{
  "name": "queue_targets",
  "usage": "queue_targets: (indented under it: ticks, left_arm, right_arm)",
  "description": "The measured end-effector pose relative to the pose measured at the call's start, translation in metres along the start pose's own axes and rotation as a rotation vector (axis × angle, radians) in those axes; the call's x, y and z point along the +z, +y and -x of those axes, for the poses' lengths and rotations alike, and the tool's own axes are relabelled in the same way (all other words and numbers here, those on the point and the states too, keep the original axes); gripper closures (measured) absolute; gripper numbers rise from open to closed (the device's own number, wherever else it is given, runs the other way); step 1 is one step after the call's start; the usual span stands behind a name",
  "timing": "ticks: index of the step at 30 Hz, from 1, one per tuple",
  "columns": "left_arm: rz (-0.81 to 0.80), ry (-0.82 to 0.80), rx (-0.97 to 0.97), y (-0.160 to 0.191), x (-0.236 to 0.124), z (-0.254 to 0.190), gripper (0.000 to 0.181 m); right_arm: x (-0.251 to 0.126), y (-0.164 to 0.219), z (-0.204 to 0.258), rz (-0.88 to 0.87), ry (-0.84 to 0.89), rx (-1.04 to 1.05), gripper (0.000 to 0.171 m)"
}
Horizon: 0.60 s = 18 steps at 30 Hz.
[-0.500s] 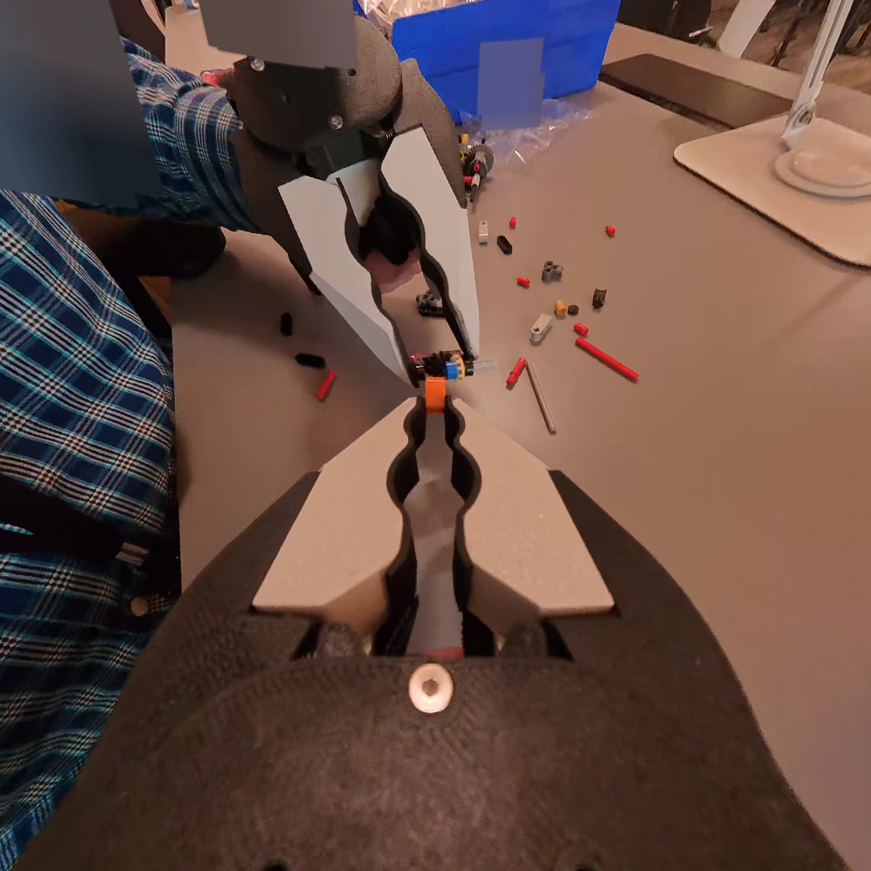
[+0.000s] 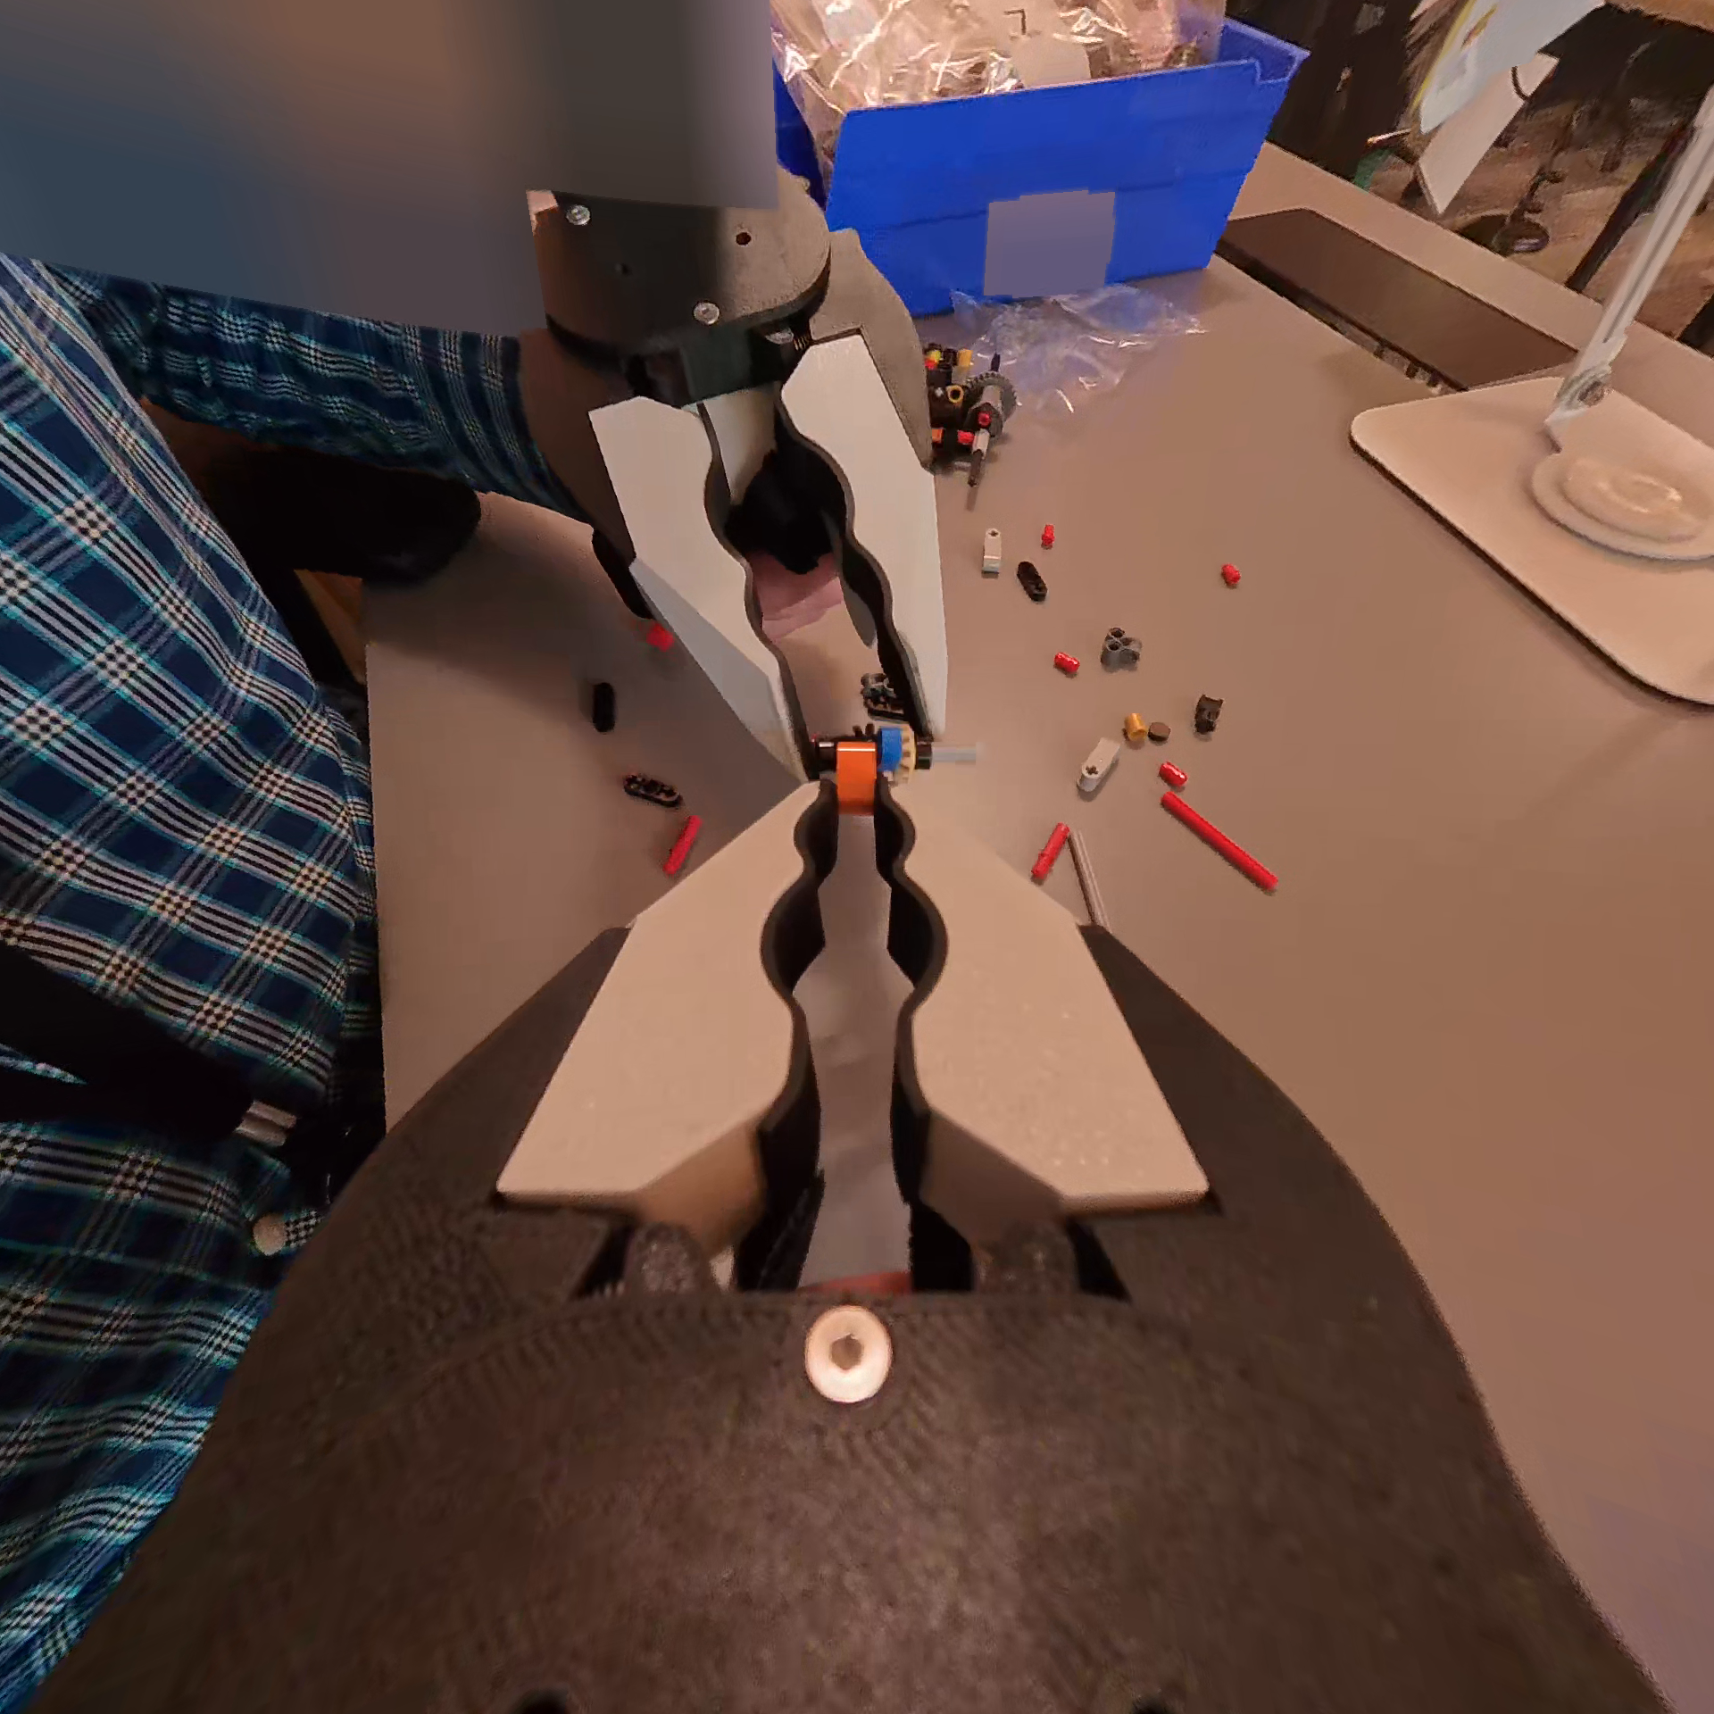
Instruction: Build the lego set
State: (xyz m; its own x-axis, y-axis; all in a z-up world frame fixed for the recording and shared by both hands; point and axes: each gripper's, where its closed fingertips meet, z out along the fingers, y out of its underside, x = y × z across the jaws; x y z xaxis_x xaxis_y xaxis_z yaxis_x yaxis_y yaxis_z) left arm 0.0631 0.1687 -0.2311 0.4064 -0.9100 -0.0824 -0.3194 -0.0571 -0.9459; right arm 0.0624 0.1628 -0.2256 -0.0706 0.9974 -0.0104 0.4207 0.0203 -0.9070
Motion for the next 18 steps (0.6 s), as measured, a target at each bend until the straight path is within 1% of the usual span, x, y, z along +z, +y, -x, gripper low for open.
queue_targets:
  ticks: [8,18]
  left_arm:
    - [-0.060,-0.025,-0.037,-0.002,-0.012,-0.001,0.157]
    - [-0.238,-0.078,-0.128,-0.022,-0.038,0.011,0.158]
  right_arm:
    - [0.012,-0.009,0.005,0.101,0.000,-0.054,0.166]
    - [0.019,-0.042,0.002,0.103,0.004,-0.045,0.166]
